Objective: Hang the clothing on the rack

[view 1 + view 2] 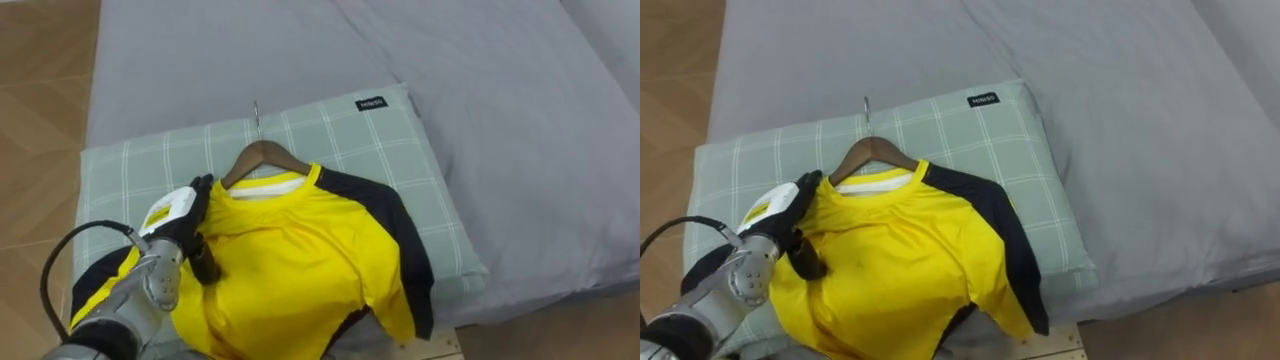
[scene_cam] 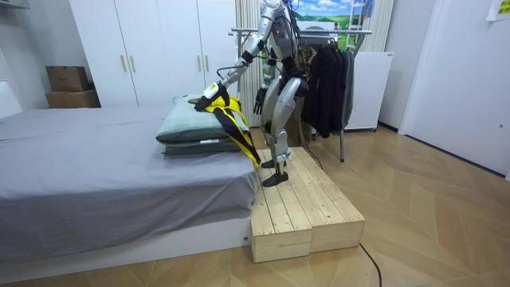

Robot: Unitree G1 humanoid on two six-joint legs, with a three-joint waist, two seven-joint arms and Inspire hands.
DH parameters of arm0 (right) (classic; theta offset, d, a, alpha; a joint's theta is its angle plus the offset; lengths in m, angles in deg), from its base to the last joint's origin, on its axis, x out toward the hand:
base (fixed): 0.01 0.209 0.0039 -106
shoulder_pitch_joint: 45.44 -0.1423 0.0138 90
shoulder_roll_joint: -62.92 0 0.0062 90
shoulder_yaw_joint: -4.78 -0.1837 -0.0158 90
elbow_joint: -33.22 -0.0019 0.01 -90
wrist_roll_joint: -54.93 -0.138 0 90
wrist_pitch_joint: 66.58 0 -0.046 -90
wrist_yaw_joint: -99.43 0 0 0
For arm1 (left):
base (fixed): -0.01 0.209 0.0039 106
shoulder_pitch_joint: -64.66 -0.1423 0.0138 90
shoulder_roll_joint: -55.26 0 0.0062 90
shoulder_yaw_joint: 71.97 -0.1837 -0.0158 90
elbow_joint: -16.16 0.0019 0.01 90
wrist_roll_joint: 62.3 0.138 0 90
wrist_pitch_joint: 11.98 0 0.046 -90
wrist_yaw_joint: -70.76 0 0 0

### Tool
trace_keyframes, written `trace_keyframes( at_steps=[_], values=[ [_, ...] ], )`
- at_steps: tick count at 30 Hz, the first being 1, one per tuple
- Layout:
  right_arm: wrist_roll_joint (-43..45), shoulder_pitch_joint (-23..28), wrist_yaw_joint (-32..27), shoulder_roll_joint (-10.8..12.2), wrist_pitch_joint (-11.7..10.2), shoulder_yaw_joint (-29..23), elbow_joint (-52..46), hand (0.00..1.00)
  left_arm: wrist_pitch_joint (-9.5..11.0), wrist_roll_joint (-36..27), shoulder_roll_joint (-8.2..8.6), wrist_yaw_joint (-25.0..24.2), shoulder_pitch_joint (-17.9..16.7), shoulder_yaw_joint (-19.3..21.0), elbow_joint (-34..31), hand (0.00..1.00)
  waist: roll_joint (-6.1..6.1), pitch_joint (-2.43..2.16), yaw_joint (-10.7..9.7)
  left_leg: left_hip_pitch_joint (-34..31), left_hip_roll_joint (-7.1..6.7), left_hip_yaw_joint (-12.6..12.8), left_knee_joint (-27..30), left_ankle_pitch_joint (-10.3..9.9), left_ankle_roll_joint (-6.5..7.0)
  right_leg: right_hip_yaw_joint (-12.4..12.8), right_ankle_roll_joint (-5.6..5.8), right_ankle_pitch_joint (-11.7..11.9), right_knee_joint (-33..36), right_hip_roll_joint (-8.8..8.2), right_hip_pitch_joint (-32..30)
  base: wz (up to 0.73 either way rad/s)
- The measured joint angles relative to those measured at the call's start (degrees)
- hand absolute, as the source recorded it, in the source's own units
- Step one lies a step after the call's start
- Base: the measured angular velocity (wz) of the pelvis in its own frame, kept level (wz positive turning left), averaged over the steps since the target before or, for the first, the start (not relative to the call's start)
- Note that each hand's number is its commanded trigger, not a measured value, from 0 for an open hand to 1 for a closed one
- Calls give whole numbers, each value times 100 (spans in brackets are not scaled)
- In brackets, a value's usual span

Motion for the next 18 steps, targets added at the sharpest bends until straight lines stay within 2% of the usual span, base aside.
trace_keyframes(
  at_steps=[10, 11, 12, 13, 14, 18],
  values=[
    [-19, 53, 57, -31, 0, -2, -15, 0, -109, 4, -42, -345, 78, 1, 1, 0, 22, -9, 6, 16, -4, 24, 2, 0, 0, 30, -5, -1, 26, 7, -8, 0],
    [-27, 57, 57, -42, 0, -1, -16, 0, -114, 4, -46, -365, 78, 1, 1, 20, 30, -11, 7, 16, -6, 25, 5, 0, 0, 33, -5, -1, 29, 10, -10, 0],
    [-49, 68, 59, -57, 0, -2, -22, 0, -122, 4, -48, -385, 78, 1, 2, 64, 40, -13, 7, 17, -12, 24, 8, 0, 0, 38, -6, -1, 34, 11, -10, 0],
    [-54, 73, 59, -64, 1, -2, -22, 0, -127, 4, -50, -404, 79, 1, 1, 76, 44, -13, 7, 20, -13, 25, 9, 0, 0, 41, -6, -2, 39, 11, -10, 0],
    [-59, 81, 59, -72, 2, -2, -23, 0, -140, 3, -55, -443, 80, 1, 1, 100, 45, -14, 7, 27, -13, 28, 14, 1, 0, 52, -12, -7, 63, 10, -14, 0],
    [-71, 75, 61, -94, 3, 4, -26, 0, -219, 1, -70, -496, 122, 0, 1, 100, 98, -28, 7, 26, -9, 37, 36, 0, 0, 73, -18, -14, 86, 24, -24, 0]
  ],
)
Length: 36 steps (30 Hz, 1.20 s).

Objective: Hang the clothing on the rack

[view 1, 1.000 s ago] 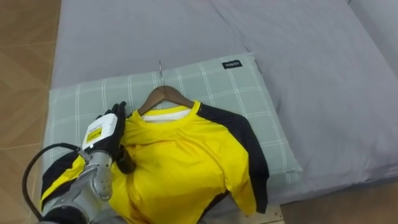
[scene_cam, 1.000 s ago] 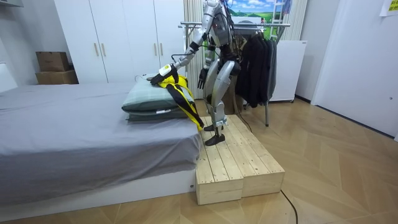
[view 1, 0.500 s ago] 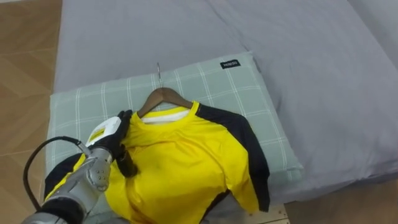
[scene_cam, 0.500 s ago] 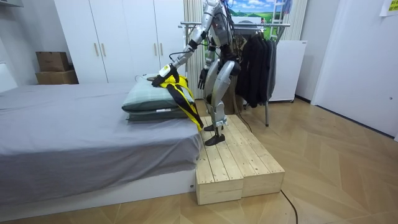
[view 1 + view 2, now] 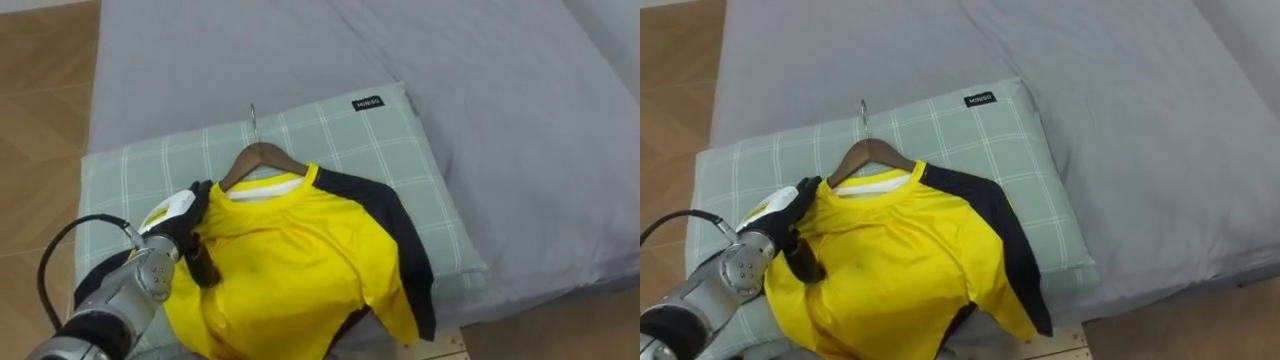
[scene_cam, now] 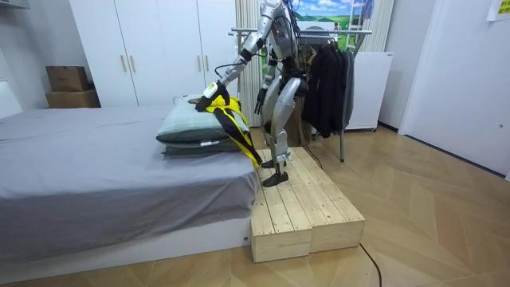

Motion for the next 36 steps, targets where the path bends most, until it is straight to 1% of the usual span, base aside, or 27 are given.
trace_keyframes(
  at_steps=[2, 5, 8, 12, 17, 36],
  values=[
    [-1, 4, 1, -20, 1, 1, 1, 0, -10, 0, -39, -24, 50, 0, 0, 100, 40, -9, 3, 6, 0, 5, -2, 0, 0, 1, -1, 1, 2, 0, 7, 0],
    [-2, 2, 1, -26, 6, 2, 1, 0, -15, -2, -108, -93, 100, 1, 1, 100, 49, -10, 8, 99, -1, 43, -15, 0, 0, 7, -1, 1, 7, -3, 77, -2],
    [-1, 11, 1, -28, 53, 0, 4, 0, -27, 2, -108, -170, 99, 1, 61, 100, 50, -11, 6, 145, 0, 48, -21, 0, 0, 13, -1, 1, -3, -1, 125, 0],
    [0, 16, 25, -29, 71, 0, 5, 0, -118, 4, -91, -280, 94, -11, 134, 100, 50, -11, -4, 179, 1, 47, -26, 0, -1, 16, -1, 1, -4, -1, 166, 0],
    [-20, 14, 54, -37, 76, 0, 14, 0, -119, 3, -67, -383, 94, -96, 219, 100, 49, -10, -10, 180, 6, 46, -19, 0, -1, 10, -1, 2, -7, 1, 168, 0],
    [-33, 9, 47, -87, 110, 3, 16, 0, -131, 8, -66, -433, 95, -116, 219, 100, 34, -4, -4, 180, 5, 63, -31, -1, -1, 7, -5, 4, -14, -7, 149, 0]
  ],
)
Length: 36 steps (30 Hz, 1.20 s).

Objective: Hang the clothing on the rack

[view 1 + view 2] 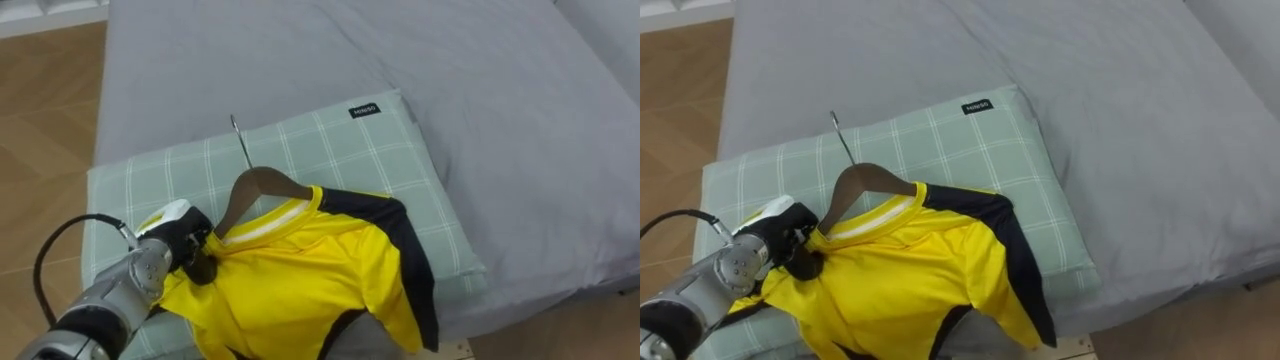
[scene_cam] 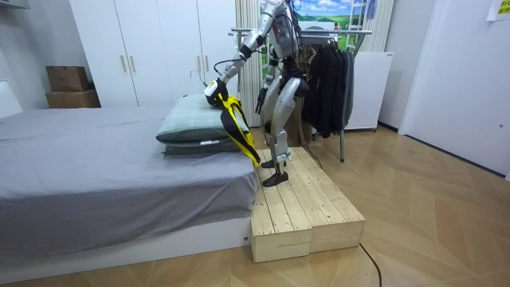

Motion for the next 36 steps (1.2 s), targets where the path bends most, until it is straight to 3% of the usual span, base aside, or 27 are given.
trace_keyframes(
  at_steps=[17, 25, 27, 28, 29, 30, 31, 33, 36],
  values=[
    [105, 29, 51, 2, -26, -2, 7, 0, 135, 0, 29, -17, -108, 12, -9, 100, -86, -35, 20, 295, -5, 13, -123, 1, 0, -55, 5, 18, -205, -5, 340, 1],
    [867, 45, 130, -3, -68, -52, 18, 0, 260, 4, 36, -120, -113, 34, -262, 100, -123, -133, 119, 669, -27, -43, -288, 34, 16, -161, 35, 67, -519, 2, 853, 7],
    [1251, 86, 149, -13, -68, -59, 16, 0, 264, 33, 30, -177, -190, 33, -472, 100, -128, -155, 179, 982, -88, -74, -462, 51, -4, -170, 59, 98, -732, 6, 1196, 7],
    [1318, 113, 147, -25, -70, -60, 5, 0, 267, 74, 30, -186, -240, 33, -555, 100, -120, -176, 213, 1055, -101, -74, -506, 55, -5, -171, 65, 103, -785, 3, 1279, 0],
    [1415, 197, 141, -48, -74, -76, -16, 0, 268, 115, 29, -216, -363, 33, -753, 100, -106, -256, 264, 1181, -117, -68, -593, 58, -9, -172, 73, 111, -877, -6, 1410, 0],
    [1490, 256, 136, -49, -71, -110, -14, 0, 295, 113, -6, -249, -495, 33, -921, 100, -114, -308, 329, 1341, -128, -66, -702, 69, -19, -176, 81, 116, -966, -17, 1561, 0],
    [1546, 286, 139, -50, -71, -137, -14, 0, 322, 114, -25, -257, -568, 33, -971, 100, -121, -321, 342, 1445, -155, -65, -769, 74, -27, -178, 86, 121, -1031, -18, 1670, 5],
    [1857, 439, 149, -79, -70, -341, -15, 0, 319, 257, -77, -320, -907, 33, -1275, 100, -118, -399, 386, 1788, -222, -109, -952, 104, -44, -226, 100, 137, -1291, -19, 2069, 11],
    [2101, 627, 127, -137, -69, -554, -34, 0, 298, 359, -150, -442, -1191, 34, -1655, 100, -156, -476, 496, 2097, -286, -229, -1121, 124, -75, -331, 103, 157, -1544, -26, 2455, 18]
  ],
)
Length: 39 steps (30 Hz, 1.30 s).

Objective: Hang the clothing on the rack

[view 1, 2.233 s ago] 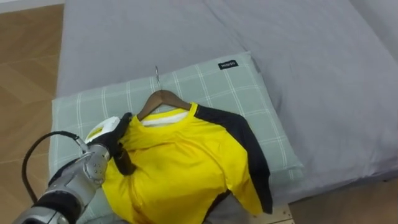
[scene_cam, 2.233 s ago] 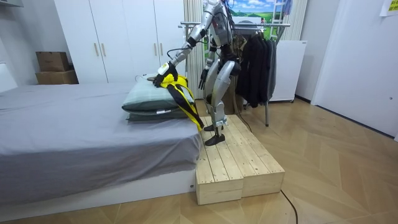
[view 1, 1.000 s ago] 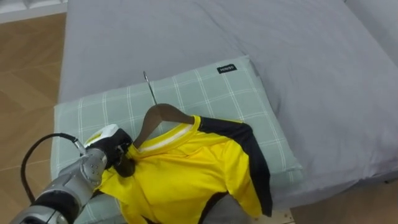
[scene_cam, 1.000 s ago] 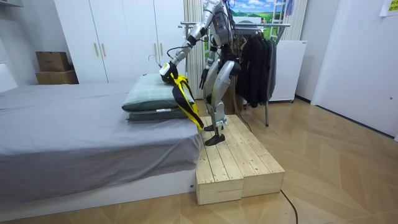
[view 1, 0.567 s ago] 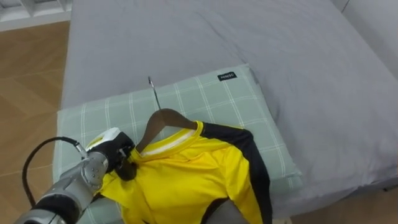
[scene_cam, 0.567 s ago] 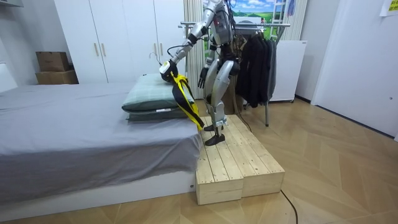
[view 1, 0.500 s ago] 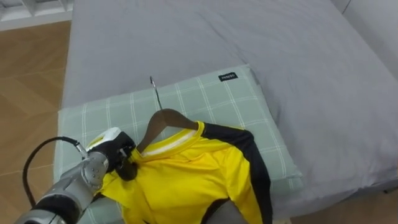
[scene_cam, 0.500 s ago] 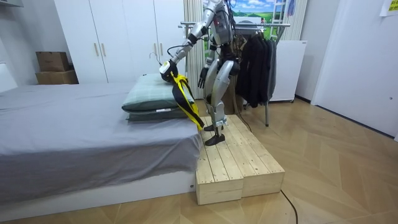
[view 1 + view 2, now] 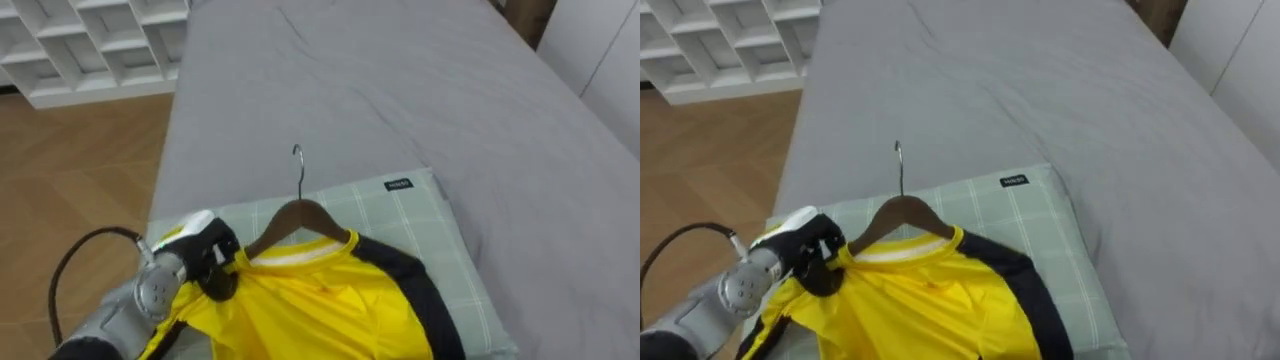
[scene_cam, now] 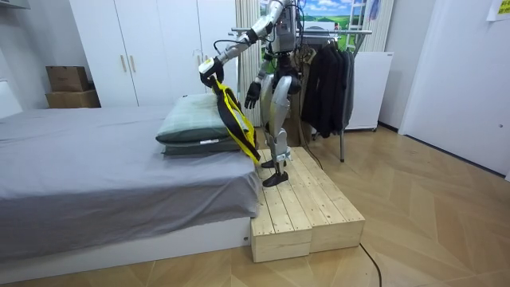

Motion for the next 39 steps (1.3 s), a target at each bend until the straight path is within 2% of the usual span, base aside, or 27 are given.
trace_keyframes(
  at_steps=[5, 6, 9, 11, 15, 22, 25, 29, 32, 35, 39],
  values=[
    [226, 301, -37, -178, -48, -616, -275, 0, -43, 140, -218, -133, -314, 209, -1215, 100, -47, -55, 241, 329, -43, -87, -187, 14, -23, -116, 13, 71, -376, 7, 416, 11],
    [288, 348, -95, -174, -63, -721, -333, 0, -48, 143, -299, -133, -370, 240, -1407, 100, -57, -85, 218, 428, -50, -105, -249, 17, -27, -154, 19, 121, -555, 27, 587, 0],
    [335, 541, -208, -189, -182, -820, -406, 0, -40, 143, -462, -133, -567, 256, -1841, 100, -95, -120, 214, 696, -76, -114, -402, 17, -36, -168, 37, 232, -920, 56, 966, 4],
    [346, 654, -262, -195, -186, -841, -407, 0, -41, 143, -511, -132, -719, 277, -1994, 100, -97, -130, 206, 815, -117, -124, -482, 17, -36, -169, 50, 249, -975, 39, 1134, 5],
    [367, 966, -311, -185, -184, -1043, -409, 0, -39, 129, -505, -133, -1068, 336, -2190, 100, -98, -129, 183, 1011, -179, -176, -561, 1, -55, -226, 73, 264, -1161, 16, 1413, 8],
    [620, 996, -290, -189, -182, -1162, -424, 0, -19, 94, -502, -138, -1155, 378, -2248, 100, -93, -123, 220, 1266, -223, -155, -670, -8, -59, -165, 100, 245, -1179, -17, 1597, -3],
    [735, 1002, -276, -198, -172, -1375, -430, 0, -51, 94, -505, -198, -1192, 496, -2269, 100, -91, -123, 218, 1314, -223, -149, -670, -13, -61, -152, 101, 245, -1181, -18, 1611, -1],
    [1054, 1004, -307, -225, -164, -1653, -437, 0, -61, 94, -472, -337, -1606, 851, -2724, 100, -102, -113, 216, 1317, -215, -142, -673, -13, -61, -142, 101, 243, -1167, -13, 1593, 0],
    [1387, 1007, -400, -293, -163, -1855, -429, 0, -103, 98, -452, -391, -1709, 1052, -2751, 100, -136, -95, 213, 1320, -218, -175, -672, -13, -61, -153, 102, 242, -1164, -14, 1592, 0],
    [1881, 996, -454, -361, -93, -2102, -495, 0, -182, 105, -457, -421, -1792, 1270, -2843, 100, -184, -103, 216, 1313, -222, -178, -671, -14, -60, -149, 105, 240, -1154, -20, 1576, 0],
    [2695, 930, -500, -501, 19, -2208, -664, 0, -302, 152, -492, -422, -1812, 1375, -3027, 100, -312, -154, 187, 1311, -224, -184, -652, -32, -54, -139, 106, 241, -1151, -17, 1590, 0]
  ],
)
